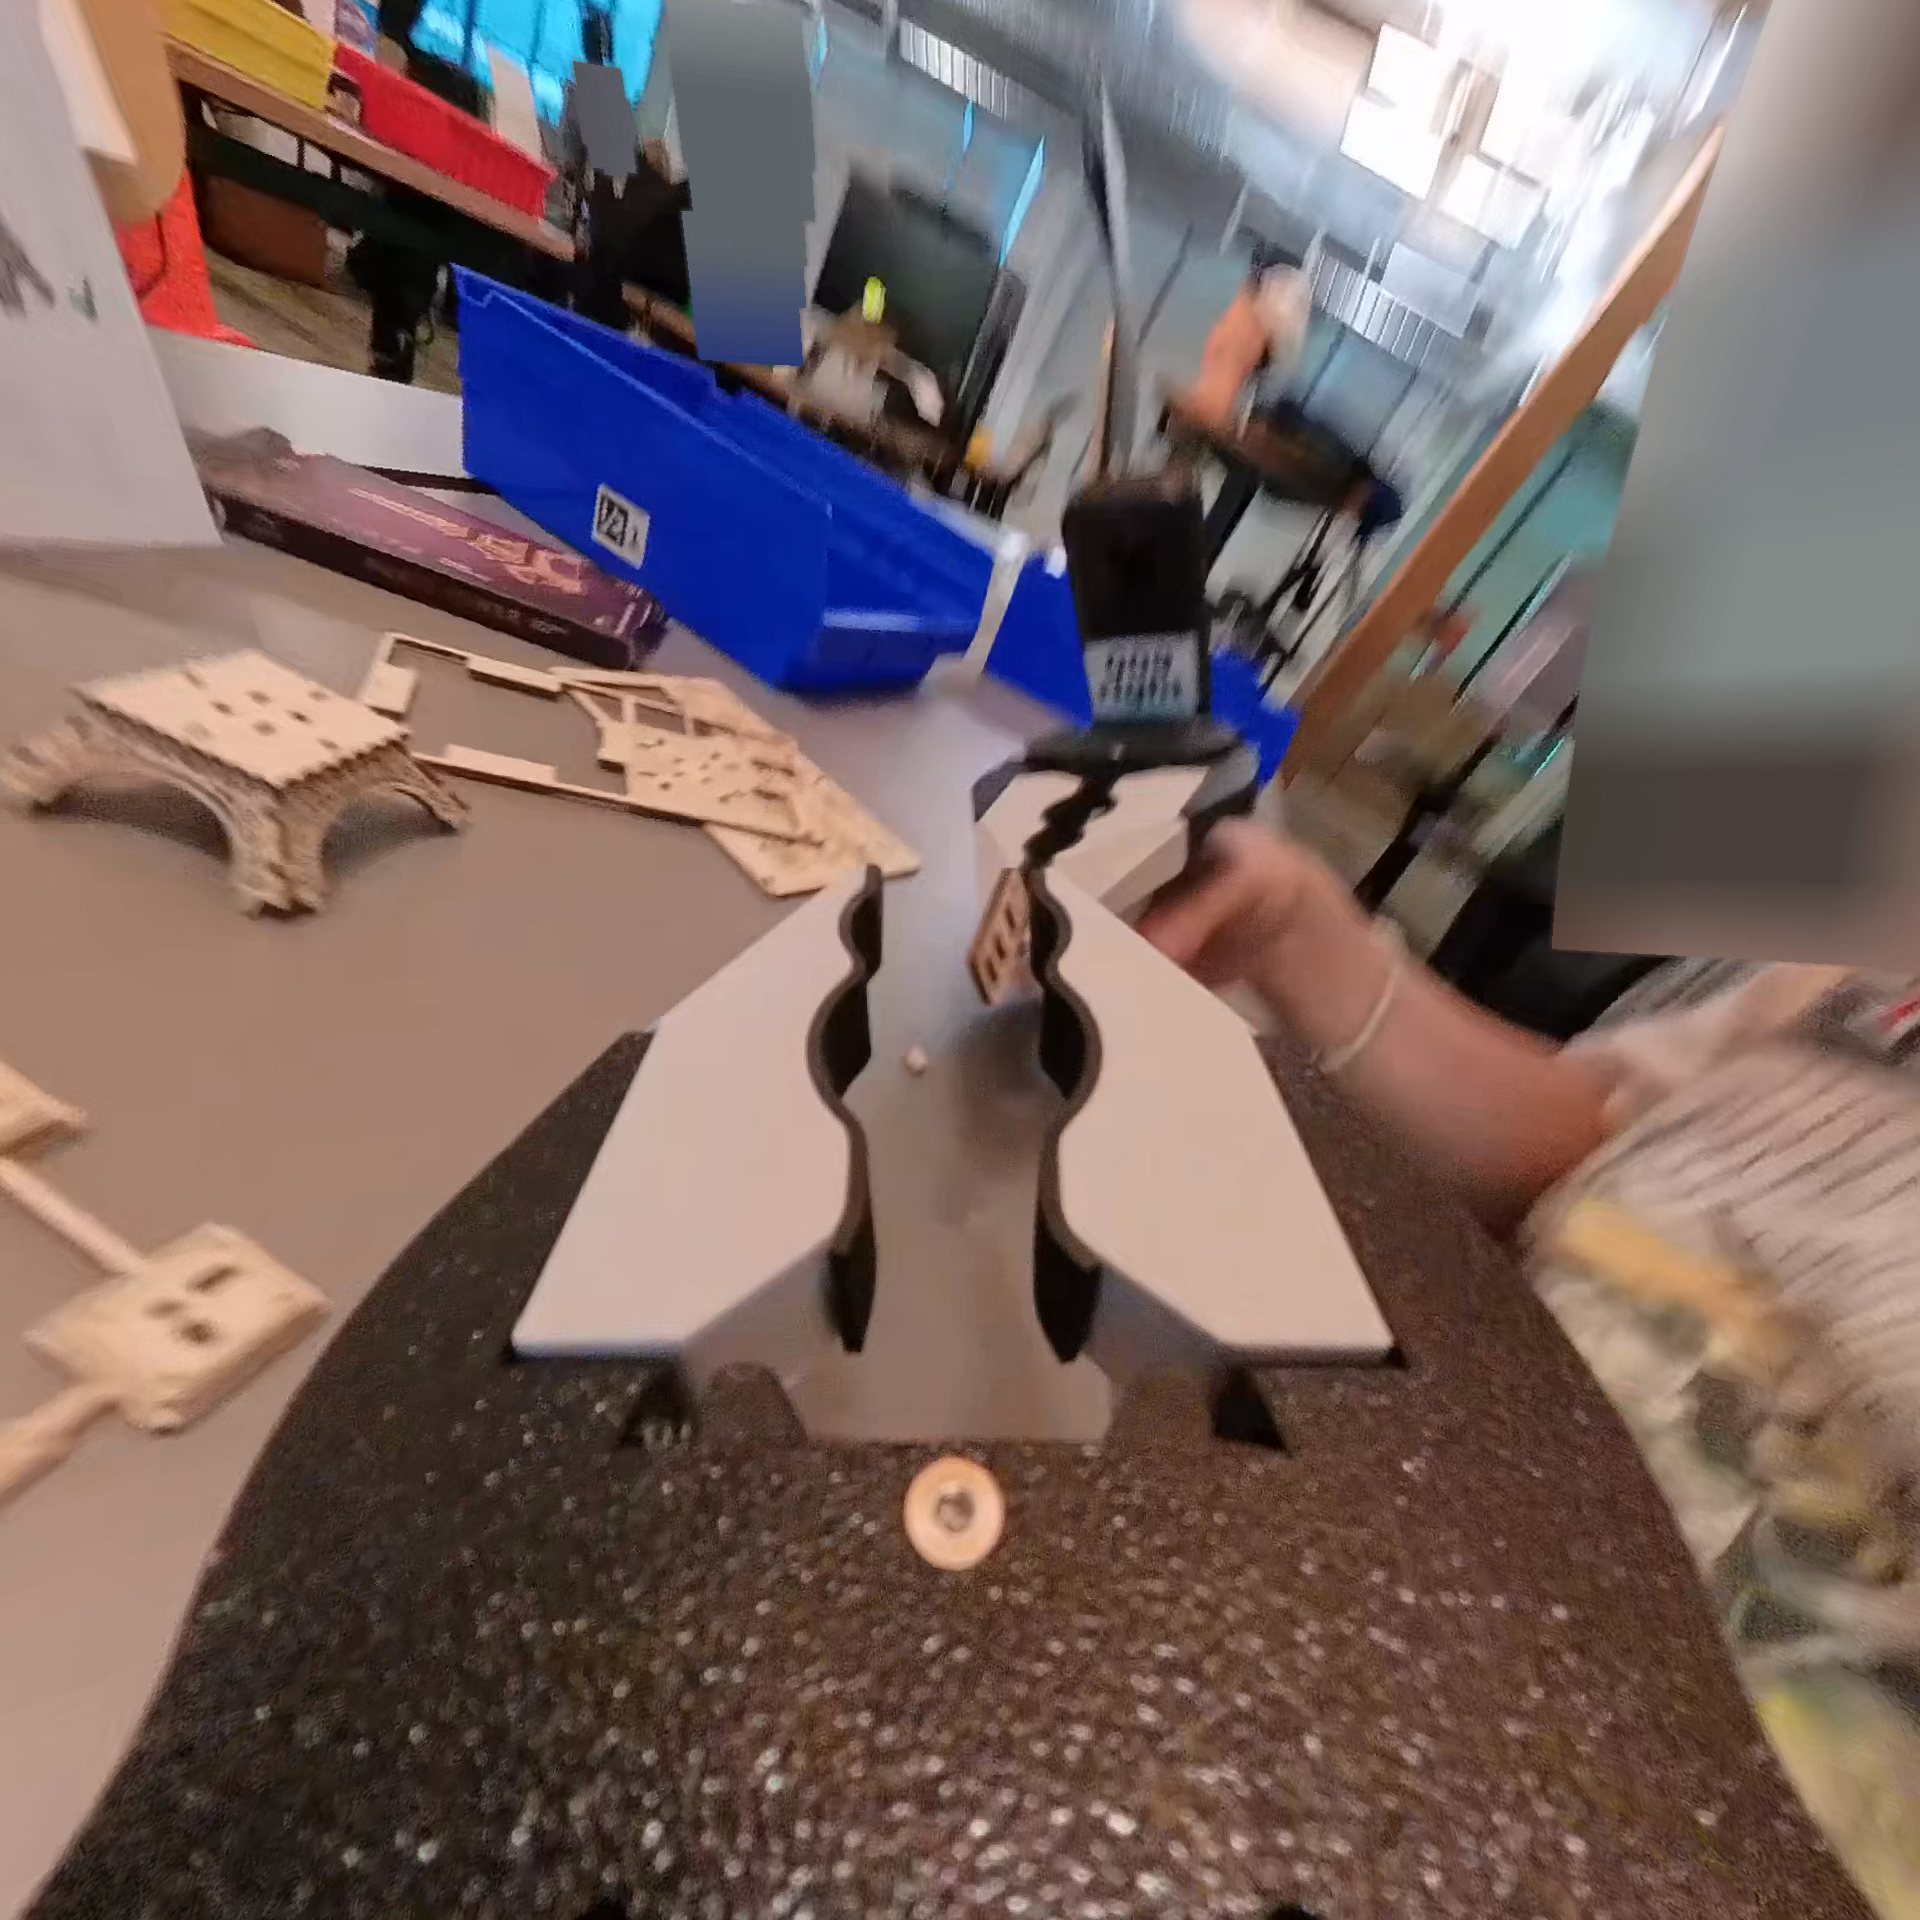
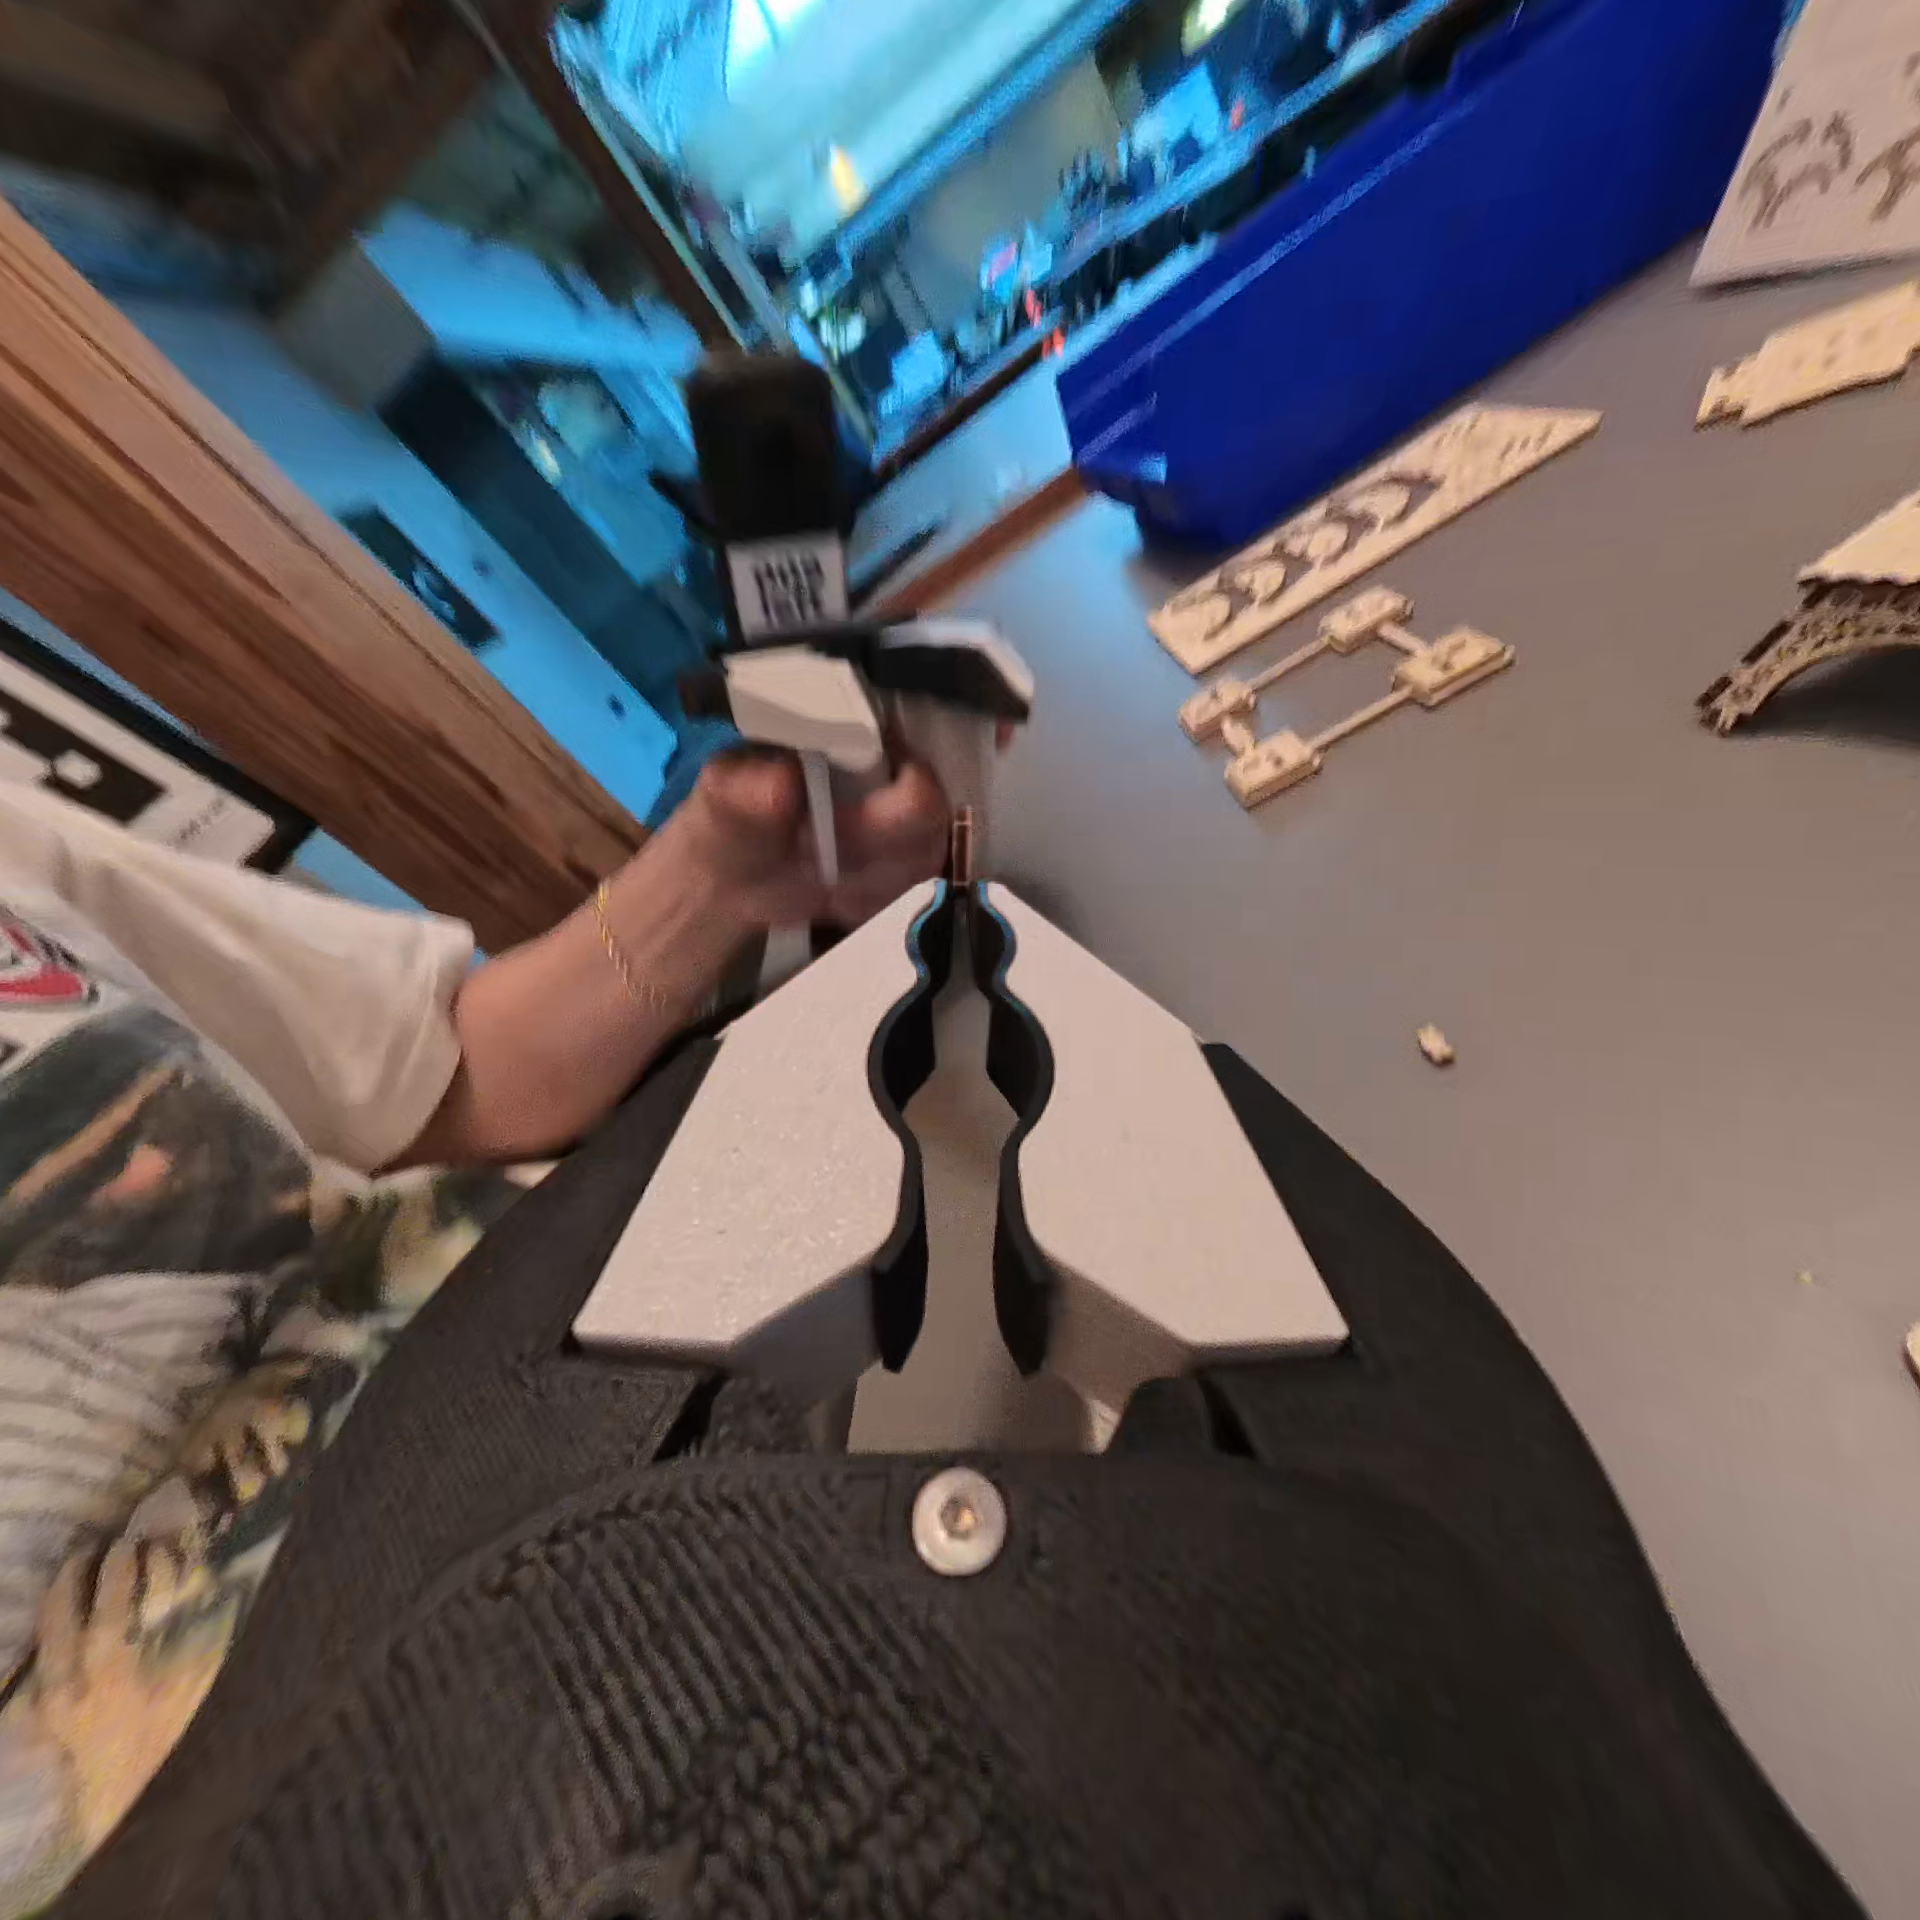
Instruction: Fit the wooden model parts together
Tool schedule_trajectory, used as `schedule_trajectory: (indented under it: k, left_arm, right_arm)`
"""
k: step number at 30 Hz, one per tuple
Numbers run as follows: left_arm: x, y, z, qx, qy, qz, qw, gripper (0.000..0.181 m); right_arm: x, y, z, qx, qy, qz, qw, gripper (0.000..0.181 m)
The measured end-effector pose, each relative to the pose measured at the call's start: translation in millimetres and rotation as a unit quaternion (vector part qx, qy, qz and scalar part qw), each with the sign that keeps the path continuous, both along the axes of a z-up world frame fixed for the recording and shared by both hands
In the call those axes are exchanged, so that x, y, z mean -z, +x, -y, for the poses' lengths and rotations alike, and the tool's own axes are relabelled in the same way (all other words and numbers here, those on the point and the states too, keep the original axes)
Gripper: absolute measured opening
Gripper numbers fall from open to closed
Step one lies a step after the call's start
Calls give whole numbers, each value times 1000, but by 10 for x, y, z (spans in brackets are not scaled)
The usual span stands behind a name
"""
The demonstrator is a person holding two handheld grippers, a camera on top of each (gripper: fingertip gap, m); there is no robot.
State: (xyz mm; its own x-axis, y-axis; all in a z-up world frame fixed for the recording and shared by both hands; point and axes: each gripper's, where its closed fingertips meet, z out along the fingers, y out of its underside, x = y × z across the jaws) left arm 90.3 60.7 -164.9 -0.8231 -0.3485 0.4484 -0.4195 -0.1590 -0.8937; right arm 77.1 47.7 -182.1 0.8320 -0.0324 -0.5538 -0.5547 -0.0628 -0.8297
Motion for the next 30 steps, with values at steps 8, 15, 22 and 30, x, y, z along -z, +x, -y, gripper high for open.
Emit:
schedule_trajectory:
  k: [8,15,22,30]
  left_arm:
    - [374,-428,202,209,323,73,920,18]
    - [466,-358,328,204,327,36,922,0]
    - [109,245,178,-57,35,-92,993,0]
    - [58,320,88,-162,-60,-106,979,0]
  right_arm:
    - [301,-443,92,-134,-126,14,983,1]
    - [318,-269,82,-76,-141,31,987,2]
    - [216,184,26,72,-112,78,988,29]
    - [15,365,-123,208,-114,240,941,41]
